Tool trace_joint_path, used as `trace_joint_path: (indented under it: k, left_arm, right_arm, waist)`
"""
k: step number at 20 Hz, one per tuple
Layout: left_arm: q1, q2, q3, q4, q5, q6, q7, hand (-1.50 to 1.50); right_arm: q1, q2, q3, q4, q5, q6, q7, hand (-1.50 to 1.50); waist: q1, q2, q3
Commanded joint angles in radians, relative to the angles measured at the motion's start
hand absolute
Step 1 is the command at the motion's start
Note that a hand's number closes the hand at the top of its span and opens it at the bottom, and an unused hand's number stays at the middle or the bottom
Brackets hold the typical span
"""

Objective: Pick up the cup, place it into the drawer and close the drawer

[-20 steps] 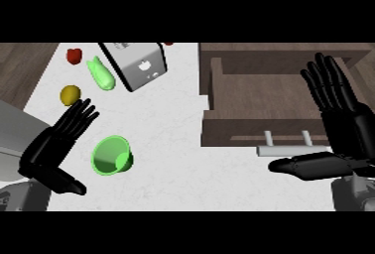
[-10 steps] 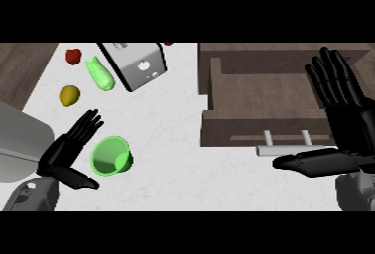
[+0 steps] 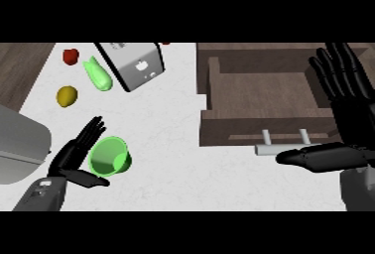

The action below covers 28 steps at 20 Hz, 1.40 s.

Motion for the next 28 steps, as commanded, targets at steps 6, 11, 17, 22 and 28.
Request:
trace_joint_path:
  k: [6,11,17,22,28]
  left_arm:
    - [-0.066,0.022,-0.004,0.175,-0.034,-0.082,-0.222,-1.5]
    - [-0.075,-0.014,-0.027,0.2,-0.057,-0.064,-0.257,-1.5]
    - [-0.072,-0.103,-0.04,0.224,-0.076,0.036,-0.318,-1.5]
    - [-0.097,-0.074,-0.04,0.25,-0.078,-0.022,-0.321,-1.5]
    - [-0.116,-0.123,-0.059,0.232,-0.06,-0.174,-0.277,1.5]
  right_arm:
    - [0.018,0.013,0.017,0.025,0.008,0.019,-0.037,-1.5]
    - [-0.018,-0.015,-0.027,0.021,-0.027,0.025,-0.008,-1.5]
    - [0.007,0.0,-0.011,0.007,-0.014,0.023,-0.024,-1.5]
    - [-0.008,-0.034,-0.041,0.013,-0.027,0.039,-0.011,-1.5]
    - [0.021,-0.008,-0.01,-0.023,-0.016,0.026,0.005,-1.5]
  waist:
    - [-0.01,0.007,-0.002]
    - [-0.007,0.003,-0.001]
    - [-0.013,0.007,-0.002]
    - [-0.02,0.011,-0.003]
    - [-0.019,0.005,-0.002]
